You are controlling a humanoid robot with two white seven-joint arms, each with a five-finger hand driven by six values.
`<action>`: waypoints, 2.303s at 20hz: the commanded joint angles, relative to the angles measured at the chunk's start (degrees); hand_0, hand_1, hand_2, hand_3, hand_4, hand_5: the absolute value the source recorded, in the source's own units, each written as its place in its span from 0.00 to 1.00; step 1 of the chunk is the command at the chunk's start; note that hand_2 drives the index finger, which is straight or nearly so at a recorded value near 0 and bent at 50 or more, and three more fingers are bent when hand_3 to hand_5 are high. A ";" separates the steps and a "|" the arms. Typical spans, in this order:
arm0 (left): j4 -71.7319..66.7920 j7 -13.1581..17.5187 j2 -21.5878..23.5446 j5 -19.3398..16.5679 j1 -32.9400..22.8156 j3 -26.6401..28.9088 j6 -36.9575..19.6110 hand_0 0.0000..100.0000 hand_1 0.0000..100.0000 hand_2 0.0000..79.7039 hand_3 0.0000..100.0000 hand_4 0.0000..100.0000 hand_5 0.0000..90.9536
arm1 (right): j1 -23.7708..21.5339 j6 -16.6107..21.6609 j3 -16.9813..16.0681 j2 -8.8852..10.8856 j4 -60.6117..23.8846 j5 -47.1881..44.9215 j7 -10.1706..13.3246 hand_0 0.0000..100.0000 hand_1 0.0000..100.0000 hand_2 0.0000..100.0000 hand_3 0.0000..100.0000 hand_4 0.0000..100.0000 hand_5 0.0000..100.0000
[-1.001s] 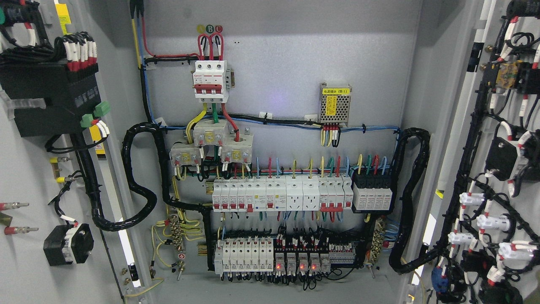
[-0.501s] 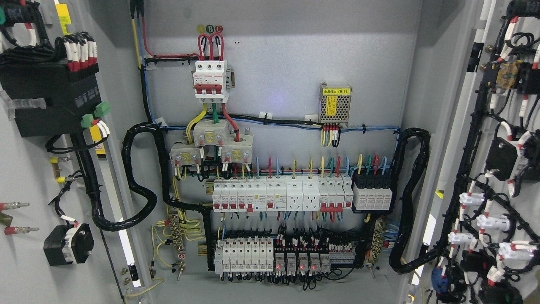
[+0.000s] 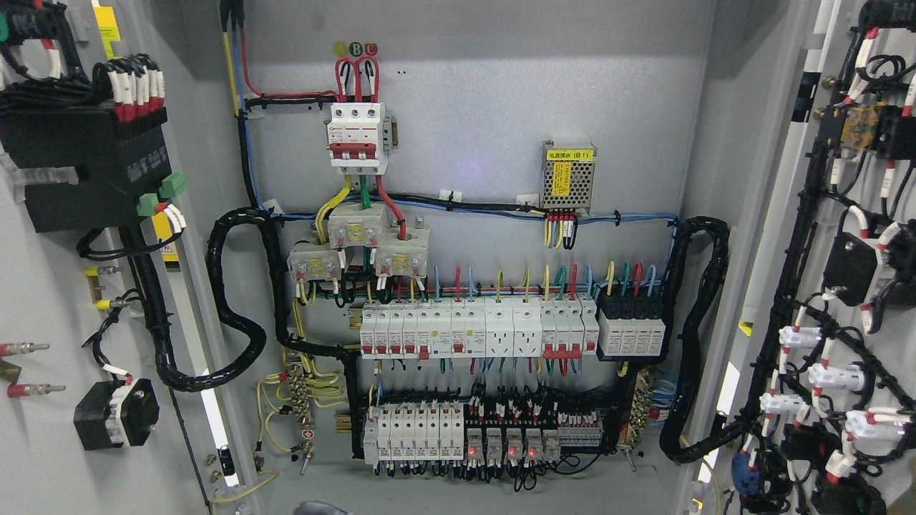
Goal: Open door with both hands
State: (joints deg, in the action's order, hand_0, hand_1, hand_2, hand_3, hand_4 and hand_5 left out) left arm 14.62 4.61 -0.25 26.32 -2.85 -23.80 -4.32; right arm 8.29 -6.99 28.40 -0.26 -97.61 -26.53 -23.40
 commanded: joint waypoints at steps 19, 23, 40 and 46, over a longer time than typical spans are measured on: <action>94.36 14.02 19.58 -0.48 -23.34 9.74 -19.84 0.12 0.56 0.00 0.00 0.00 0.00 | -28.15 22.98 -25.67 10.63 -21.93 3.59 2.74 0.00 0.50 0.04 0.00 0.00 0.00; 98.66 14.11 20.47 -0.48 -24.57 10.09 -23.28 0.12 0.56 0.00 0.00 0.00 0.00 | -29.03 27.11 -28.39 12.04 -21.84 3.59 2.74 0.00 0.50 0.04 0.00 0.00 0.00; 102.98 17.63 19.33 -0.04 -26.33 26.08 -29.42 0.12 0.56 0.00 0.00 0.00 0.00 | -29.30 34.59 -33.76 12.74 -21.84 3.41 2.83 0.00 0.50 0.04 0.00 0.00 0.00; 102.45 17.71 16.95 0.84 -29.05 30.55 -30.22 0.12 0.56 0.00 0.00 0.00 0.00 | -27.71 34.77 -34.28 12.13 -21.93 3.50 4.32 0.00 0.50 0.04 0.00 0.00 0.00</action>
State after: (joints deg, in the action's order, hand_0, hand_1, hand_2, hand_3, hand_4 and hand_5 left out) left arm 113.94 22.24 18.05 26.38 -30.04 -2.23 -34.35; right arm -20.46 27.64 -3.22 11.80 -119.04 -23.05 -19.86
